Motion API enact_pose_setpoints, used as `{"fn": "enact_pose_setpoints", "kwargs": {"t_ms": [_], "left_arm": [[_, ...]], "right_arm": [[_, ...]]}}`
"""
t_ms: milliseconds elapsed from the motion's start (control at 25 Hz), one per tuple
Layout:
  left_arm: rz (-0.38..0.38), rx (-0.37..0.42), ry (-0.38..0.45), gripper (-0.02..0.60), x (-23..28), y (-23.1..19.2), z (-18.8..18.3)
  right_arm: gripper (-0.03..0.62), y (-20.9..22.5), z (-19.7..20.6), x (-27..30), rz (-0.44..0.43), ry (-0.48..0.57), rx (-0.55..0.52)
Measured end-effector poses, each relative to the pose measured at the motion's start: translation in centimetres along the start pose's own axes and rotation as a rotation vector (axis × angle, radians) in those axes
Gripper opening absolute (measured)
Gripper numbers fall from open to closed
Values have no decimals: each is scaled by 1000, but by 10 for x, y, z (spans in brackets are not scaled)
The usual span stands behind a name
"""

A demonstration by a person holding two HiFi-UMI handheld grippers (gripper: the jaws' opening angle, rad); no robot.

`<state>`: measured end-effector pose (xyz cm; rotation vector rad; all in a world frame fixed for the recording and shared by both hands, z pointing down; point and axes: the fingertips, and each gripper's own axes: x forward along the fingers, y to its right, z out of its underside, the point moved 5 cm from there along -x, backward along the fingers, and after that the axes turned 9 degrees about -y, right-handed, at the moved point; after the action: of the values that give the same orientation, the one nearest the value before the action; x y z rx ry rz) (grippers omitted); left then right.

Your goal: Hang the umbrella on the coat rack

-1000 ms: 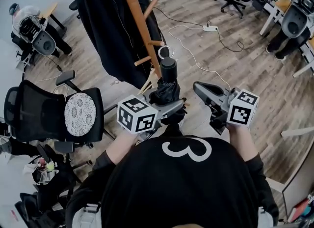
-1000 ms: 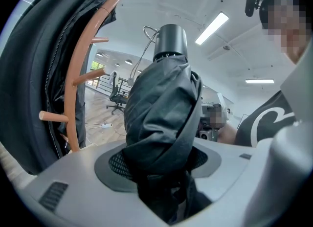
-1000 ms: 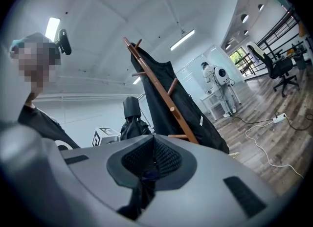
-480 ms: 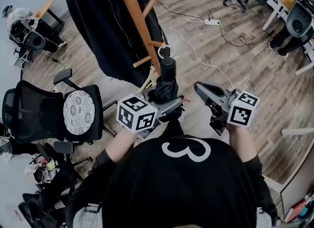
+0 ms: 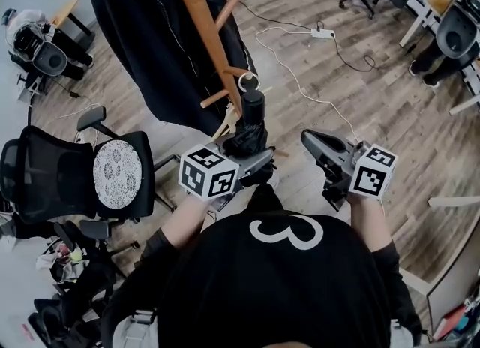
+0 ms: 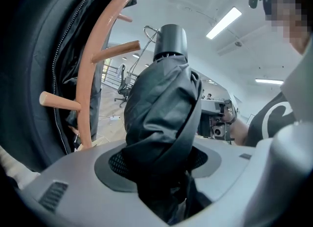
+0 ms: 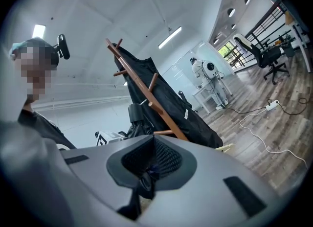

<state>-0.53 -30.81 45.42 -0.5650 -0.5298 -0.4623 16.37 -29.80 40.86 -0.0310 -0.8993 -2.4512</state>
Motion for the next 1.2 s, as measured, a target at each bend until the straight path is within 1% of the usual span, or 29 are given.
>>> {"fn": "enact_pose_setpoints", "kwargs": {"t_ms": [280, 520, 720, 880, 1200], "left_arm": [[7, -15, -1, 273, 8, -10, 2], [-10, -20, -16, 273, 12, -20, 5], [-6, -36, -15, 273, 16, -28, 5], [-17, -41, -24, 273, 18, -35, 7], [-55, -81, -25, 273, 22, -55, 10]], "right_arm": [[27, 13, 8, -1, 18, 5, 35], [27, 19, 15, 0, 27, 4, 59], [26, 26, 17, -2, 40, 9, 75], [26, 28, 18, -3, 47, 11, 82], [28, 34, 16, 1, 50, 6, 86]]}}
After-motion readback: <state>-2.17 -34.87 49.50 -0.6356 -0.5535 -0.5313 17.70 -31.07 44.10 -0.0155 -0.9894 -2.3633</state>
